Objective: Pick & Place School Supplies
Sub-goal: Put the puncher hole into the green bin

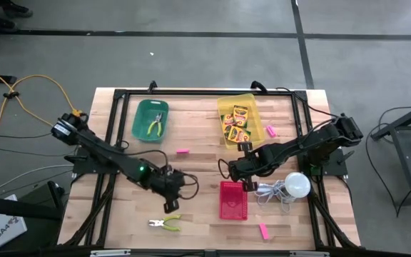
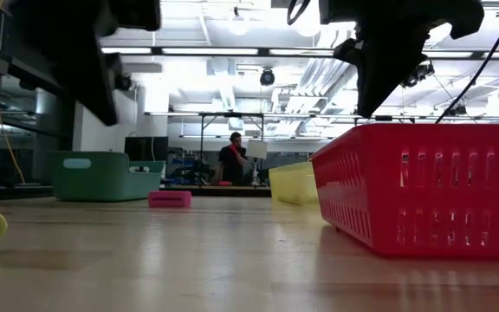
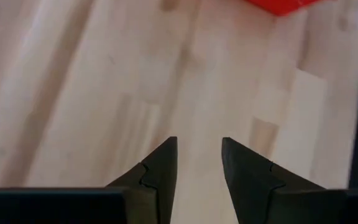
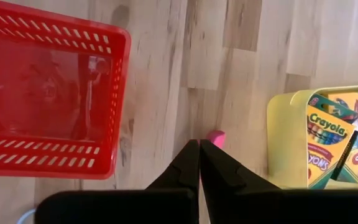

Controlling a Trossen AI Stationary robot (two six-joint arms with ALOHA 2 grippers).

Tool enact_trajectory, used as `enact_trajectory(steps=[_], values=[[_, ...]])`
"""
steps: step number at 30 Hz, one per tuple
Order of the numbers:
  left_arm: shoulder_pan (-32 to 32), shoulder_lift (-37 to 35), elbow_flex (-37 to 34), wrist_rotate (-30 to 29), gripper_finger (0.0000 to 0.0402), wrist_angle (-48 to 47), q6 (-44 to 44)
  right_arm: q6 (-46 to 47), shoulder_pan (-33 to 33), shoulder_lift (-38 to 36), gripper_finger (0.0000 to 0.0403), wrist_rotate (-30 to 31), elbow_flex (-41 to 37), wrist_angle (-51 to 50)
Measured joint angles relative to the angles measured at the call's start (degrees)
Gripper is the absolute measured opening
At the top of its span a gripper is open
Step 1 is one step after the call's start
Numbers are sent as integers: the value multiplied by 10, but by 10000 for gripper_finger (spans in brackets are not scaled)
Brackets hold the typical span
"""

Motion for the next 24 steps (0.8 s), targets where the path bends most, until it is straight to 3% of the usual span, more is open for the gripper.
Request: enact_trajectory(steps=[10, 24], values=[[-41, 0, 0, 21, 170, 3, -36, 0, 0, 0, 2, 0, 0, 5], [-78, 83, 55, 17, 168, 1, -34, -1, -1, 0, 2, 0, 0, 13]])
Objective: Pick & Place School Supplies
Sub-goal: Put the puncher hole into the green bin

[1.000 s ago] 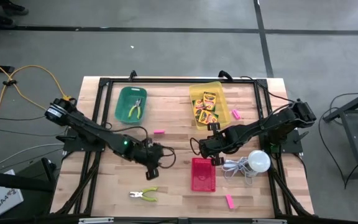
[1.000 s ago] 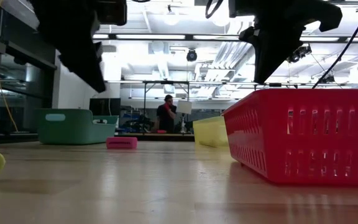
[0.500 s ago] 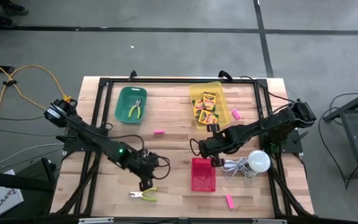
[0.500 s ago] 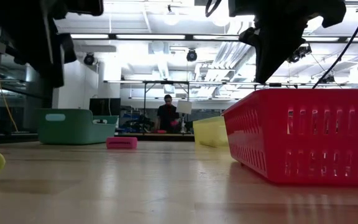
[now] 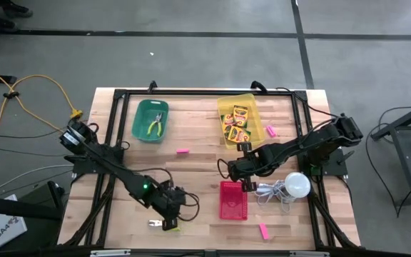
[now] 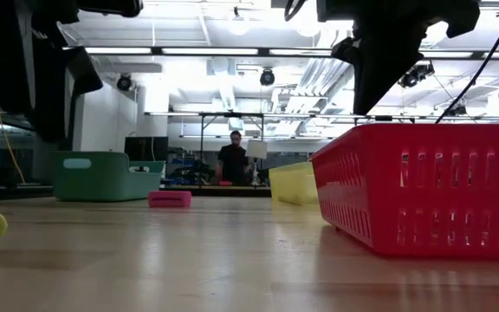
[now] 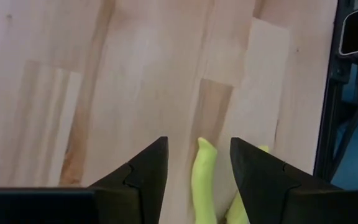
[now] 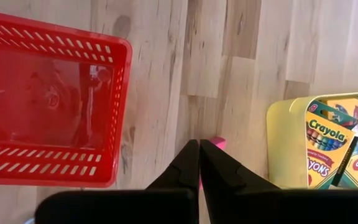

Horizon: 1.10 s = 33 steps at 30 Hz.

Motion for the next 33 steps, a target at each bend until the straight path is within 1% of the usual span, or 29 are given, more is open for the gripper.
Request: enact_trajectory(steps=[6, 11, 19, 22, 28, 33], values=[[-16, 31, 19, 3, 167, -2, -4, 2, 0, 0, 2, -1, 0, 4], [-30, 33, 19, 0, 167, -22, -38, 10, 0, 0, 2, -1, 0, 4], [-46, 34, 19, -10, 167, -28, -62, 16, 0, 0, 2, -2, 0, 6], [-50, 44, 19, -17, 167, -32, -72, 17, 0, 0, 2, -2, 0, 6], [-58, 77, 19, 5, 167, -34, -86, 17, 0, 0, 2, -2, 0, 6], [-58, 79, 19, 0, 167, -41, -92, 17, 0, 0, 2, -2, 0, 6]])
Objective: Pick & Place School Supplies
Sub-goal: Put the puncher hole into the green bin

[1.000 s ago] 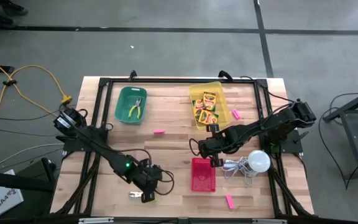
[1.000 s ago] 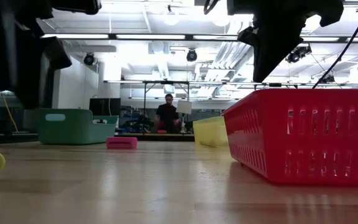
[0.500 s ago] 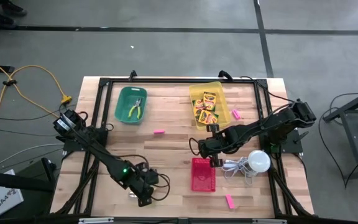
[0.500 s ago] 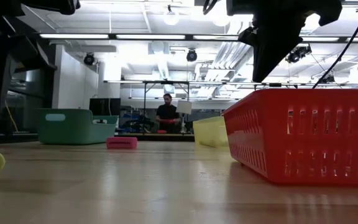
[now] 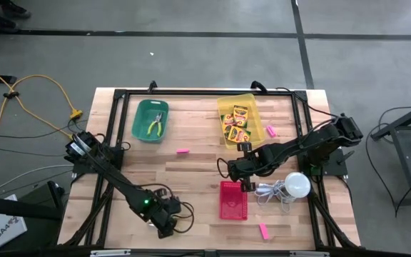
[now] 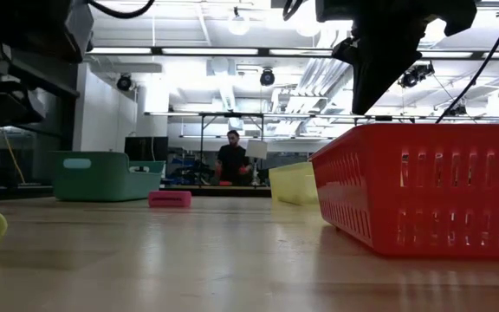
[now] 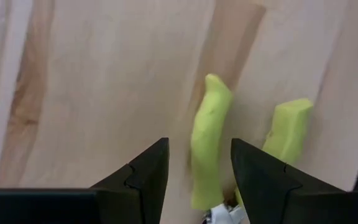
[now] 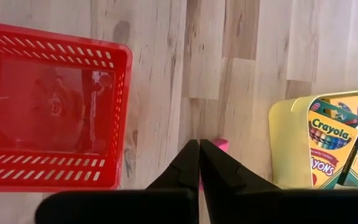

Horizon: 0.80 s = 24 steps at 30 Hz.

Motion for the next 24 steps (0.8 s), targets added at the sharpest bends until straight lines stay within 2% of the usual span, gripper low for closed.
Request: enact_trajectory(steps=[24], values=[[0, 25, 1, 24, 167, 1, -19, 13, 1, 0, 2, 0, 0, -9]])
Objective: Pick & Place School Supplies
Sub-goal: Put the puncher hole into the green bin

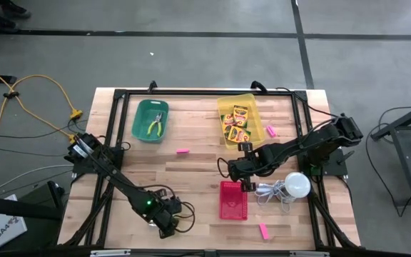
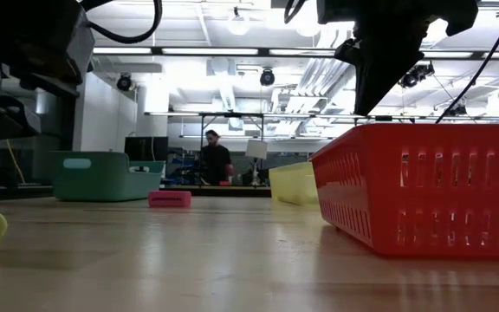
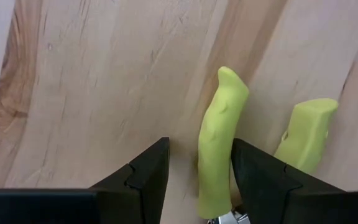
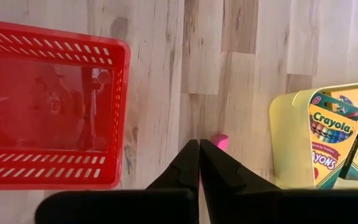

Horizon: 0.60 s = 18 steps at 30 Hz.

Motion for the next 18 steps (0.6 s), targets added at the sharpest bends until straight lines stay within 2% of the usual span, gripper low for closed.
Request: enact_trajectory(steps=[18], values=[[0, 1, -1, 3, 165, 1, -11, 0, 0, 0, 2, 0, 0, 0]])
